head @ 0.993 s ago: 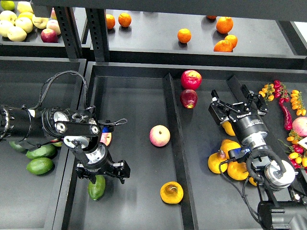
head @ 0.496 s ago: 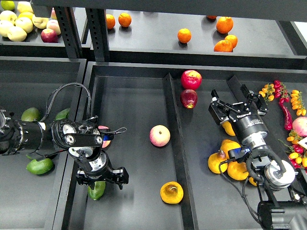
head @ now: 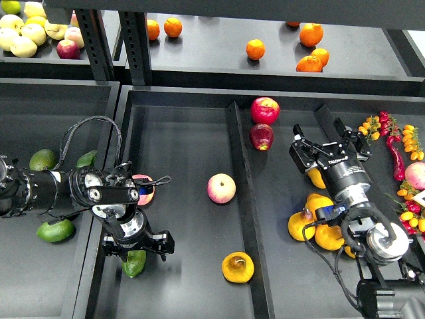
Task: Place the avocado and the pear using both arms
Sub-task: 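Lower the left gripper around the green avocado and close it, then lift the avocado with the left gripper toward the avocado pile, then open the left gripper to drop the avocado onto the pile, then raise the left gripper away from the avocado pile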
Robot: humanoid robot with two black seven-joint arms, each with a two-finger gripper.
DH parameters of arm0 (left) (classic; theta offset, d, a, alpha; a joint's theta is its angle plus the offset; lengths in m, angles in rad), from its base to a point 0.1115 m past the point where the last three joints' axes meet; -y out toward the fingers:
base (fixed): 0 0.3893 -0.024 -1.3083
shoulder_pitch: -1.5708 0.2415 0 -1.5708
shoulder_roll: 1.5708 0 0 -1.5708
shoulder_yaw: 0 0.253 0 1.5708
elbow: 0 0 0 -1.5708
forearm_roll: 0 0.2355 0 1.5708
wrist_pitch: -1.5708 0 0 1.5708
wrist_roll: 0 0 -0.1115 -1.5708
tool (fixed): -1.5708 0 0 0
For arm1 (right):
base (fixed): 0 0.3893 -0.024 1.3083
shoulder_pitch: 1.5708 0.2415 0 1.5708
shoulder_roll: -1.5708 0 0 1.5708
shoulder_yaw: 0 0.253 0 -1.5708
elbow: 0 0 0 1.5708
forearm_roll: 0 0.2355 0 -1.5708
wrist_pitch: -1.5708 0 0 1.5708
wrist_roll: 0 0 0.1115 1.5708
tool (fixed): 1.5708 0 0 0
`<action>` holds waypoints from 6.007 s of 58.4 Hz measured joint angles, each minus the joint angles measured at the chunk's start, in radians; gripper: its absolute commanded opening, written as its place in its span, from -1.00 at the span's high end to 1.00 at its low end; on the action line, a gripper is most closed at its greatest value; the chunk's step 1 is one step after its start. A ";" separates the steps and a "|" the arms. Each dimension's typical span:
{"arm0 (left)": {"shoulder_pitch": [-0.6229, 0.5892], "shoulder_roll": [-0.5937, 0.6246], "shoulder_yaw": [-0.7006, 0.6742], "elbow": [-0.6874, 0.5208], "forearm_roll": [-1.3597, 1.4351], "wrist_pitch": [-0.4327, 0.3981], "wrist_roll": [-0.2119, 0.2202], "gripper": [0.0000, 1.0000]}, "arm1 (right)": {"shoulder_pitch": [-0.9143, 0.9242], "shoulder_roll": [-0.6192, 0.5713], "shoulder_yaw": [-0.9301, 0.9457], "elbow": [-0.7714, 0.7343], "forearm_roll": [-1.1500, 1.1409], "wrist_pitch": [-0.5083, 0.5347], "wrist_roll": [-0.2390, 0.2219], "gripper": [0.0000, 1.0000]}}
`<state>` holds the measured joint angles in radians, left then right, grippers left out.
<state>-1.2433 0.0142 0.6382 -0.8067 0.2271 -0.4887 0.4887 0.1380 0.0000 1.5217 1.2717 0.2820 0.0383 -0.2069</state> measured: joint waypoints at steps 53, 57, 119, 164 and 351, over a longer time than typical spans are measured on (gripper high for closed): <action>0.036 -0.014 0.031 0.075 0.005 0.000 0.000 -0.95 | 0.000 0.000 0.000 0.008 0.014 0.009 0.000 -0.99; 0.042 -0.014 0.032 0.084 0.005 0.000 0.000 -0.95 | 0.000 0.000 -0.001 0.008 0.014 0.010 0.000 -0.99; 0.071 -0.014 0.016 0.144 -0.011 0.000 0.000 -0.53 | -0.002 0.000 -0.003 0.009 0.026 0.014 -0.002 -0.99; 0.085 -0.014 -0.067 0.136 -0.092 0.000 0.000 0.80 | -0.001 0.000 -0.005 0.018 0.029 0.014 -0.002 -0.99; 0.137 0.308 -0.436 0.434 0.026 0.000 0.000 -0.82 | 0.093 0.000 0.021 0.040 0.029 0.086 -0.020 -0.99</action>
<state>-1.1060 0.3222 0.2024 -0.3722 0.2531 -0.4888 0.4886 0.2310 0.0000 1.5430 1.3116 0.3114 0.1242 -0.2271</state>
